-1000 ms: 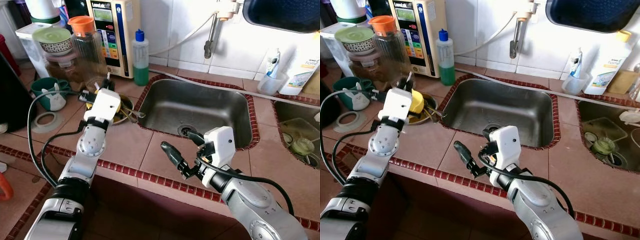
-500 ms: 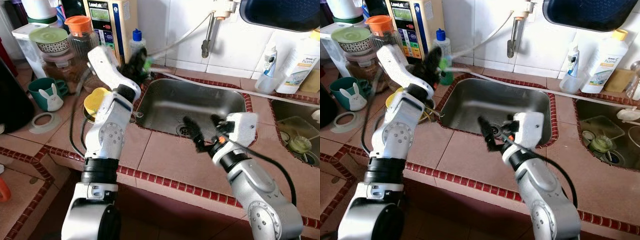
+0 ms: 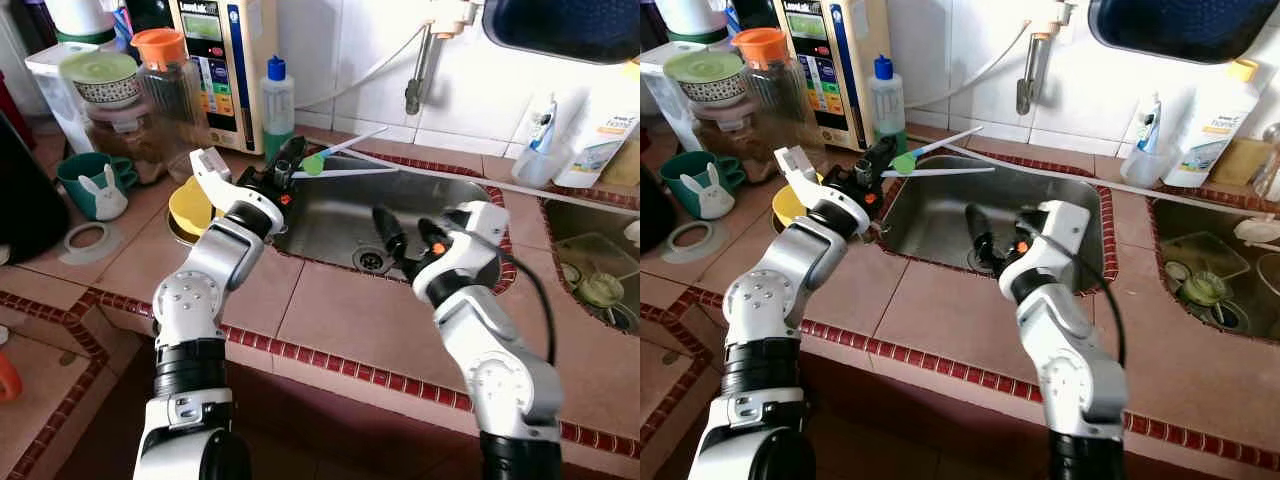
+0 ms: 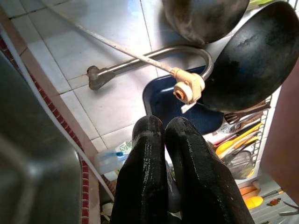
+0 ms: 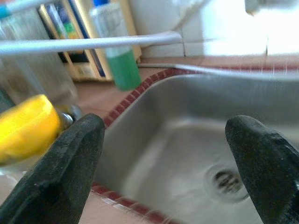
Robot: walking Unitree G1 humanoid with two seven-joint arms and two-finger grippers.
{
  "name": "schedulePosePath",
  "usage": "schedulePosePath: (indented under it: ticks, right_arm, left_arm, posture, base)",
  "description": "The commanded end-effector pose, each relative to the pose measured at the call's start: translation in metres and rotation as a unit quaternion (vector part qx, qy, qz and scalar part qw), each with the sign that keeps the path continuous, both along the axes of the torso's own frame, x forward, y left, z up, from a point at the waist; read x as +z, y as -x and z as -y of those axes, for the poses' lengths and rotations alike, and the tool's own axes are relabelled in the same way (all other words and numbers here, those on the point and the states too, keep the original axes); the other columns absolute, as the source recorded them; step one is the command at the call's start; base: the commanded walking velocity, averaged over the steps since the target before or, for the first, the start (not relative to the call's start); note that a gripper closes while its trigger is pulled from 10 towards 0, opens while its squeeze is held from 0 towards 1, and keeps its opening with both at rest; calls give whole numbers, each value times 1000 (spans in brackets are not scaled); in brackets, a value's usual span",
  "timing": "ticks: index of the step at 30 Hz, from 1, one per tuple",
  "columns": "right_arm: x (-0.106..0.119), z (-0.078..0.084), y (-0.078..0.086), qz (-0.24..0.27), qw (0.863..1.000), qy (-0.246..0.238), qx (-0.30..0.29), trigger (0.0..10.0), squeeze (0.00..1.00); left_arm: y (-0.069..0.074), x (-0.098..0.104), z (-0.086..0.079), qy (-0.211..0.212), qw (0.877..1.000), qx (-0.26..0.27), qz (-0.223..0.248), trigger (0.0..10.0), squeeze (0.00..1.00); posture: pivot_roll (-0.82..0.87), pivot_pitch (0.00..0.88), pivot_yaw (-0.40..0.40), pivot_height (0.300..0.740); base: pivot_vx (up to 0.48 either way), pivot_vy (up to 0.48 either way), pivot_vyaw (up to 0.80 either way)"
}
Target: Kitchen organization
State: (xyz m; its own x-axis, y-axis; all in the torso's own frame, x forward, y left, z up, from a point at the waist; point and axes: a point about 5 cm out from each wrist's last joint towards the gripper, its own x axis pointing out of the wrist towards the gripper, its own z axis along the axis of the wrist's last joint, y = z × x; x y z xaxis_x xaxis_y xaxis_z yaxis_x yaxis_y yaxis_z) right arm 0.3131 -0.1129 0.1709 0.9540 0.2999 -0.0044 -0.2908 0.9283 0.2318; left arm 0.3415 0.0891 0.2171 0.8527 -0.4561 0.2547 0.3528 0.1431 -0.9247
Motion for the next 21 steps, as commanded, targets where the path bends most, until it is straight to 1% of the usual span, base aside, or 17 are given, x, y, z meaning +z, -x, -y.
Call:
schedulePosePath:
  ticks: [1,3,4,5,6,7,8,9,11,13,15,16,17,18,19,20,21]
  right_arm:
    - [14,-5,-9,24,999,-37,9,10000,0]
    - [18,-6,-12,21,997,-80,11,10000,0]
    - [18,-6,-12,21,997,-80,11,10000,0]
    - [19,-6,-13,15,994,-104,10,10000,0]
    - [19,-6,-13,15,994,-104,10,10000,0]
    - [21,-6,-14,12,991,-135,9,10000,0]
    - [22,-6,-15,17,990,-142,7,10000,0]
    - [22,-6,-16,24,992,-126,7,10000,0]
    - [21,-9,-16,47,997,-53,14,10000,0]
    - [21,-10,-16,58,998,-18,21,10000,0]
    - [23,-9,-17,49,995,-83,19,10000,0]
    - [24,-8,-18,39,991,-127,13,10000,0]
    - [25,-7,-18,27,984,-176,10,10000,0]
    - [25,-9,-19,6,965,-262,15,10000,0]
    - [25,-9,-19,6,965,-262,15,10000,0]
    - [24,-11,-19,3,961,-277,17,10000,0]
    - [25,-13,-19,16,970,-241,24,10000,0]
  left_arm:
    - [6,2,17,31,999,-16,-1,0,0]
    - [7,3,16,36,999,-13,0,0,0]
    - [7,3,16,36,999,-13,0,0,0]
    - [6,2,15,39,999,-9,-1,0,0]
    - [6,2,15,39,999,-9,-1,0,0]
    - [5,2,15,45,999,-7,-3,0,0]
    - [5,2,15,49,999,-6,-4,0,0]
    - [5,1,17,50,999,-9,-7,0,0]
    - [5,1,19,43,999,-14,-10,0,0]
    - [6,0,22,31,999,-20,-9,0,0]
    - [7,1,24,33,999,-27,-5,0,0]
    - [8,2,25,33,999,-29,-3,0,0]
    - [7,2,26,34,999,-29,-3,0,0]
    - [6,0,27,37,999,-26,-7,0,0]
    - [6,0,27,37,999,-26,-7,0,0]
    - [6,0,27,41,999,-24,-10,0,0]
    - [6,-1,27,37,999,-24,-9,0,0]
  posture:
    - [69,5,-24,740]
    - [73,5,-28,740]
    - [73,5,-28,740]
    - [73,5,-28,740]
    - [73,5,-28,740]
    - [75,6,-30,740]
    - [74,8,-30,740]
    - [73,10,-27,740]
    - [69,12,-24,740]
    - [67,13,-21,740]
    - [66,14,-20,740]
    - [66,14,-20,740]
    - [69,13,-20,740]
    - [72,13,-20,740]
    - [72,13,-20,740]
    - [72,13,-20,740]
    - [74,13,-18,740]
  base:
    - [0,0,0]
    - [0,0,0]
    - [0,0,0]
    - [0,0,0]
    - [0,0,0]
    - [0,0,0]
    - [0,0,0]
    - [0,0,0]
    - [0,0,0]
    - [0,0,0]
    - [0,0,0]
    - [0,0,0]
    - [0,0,0]
    - [0,0,0]
    - [0,0,0]
    - [0,0,0]
    - [0,0,0]
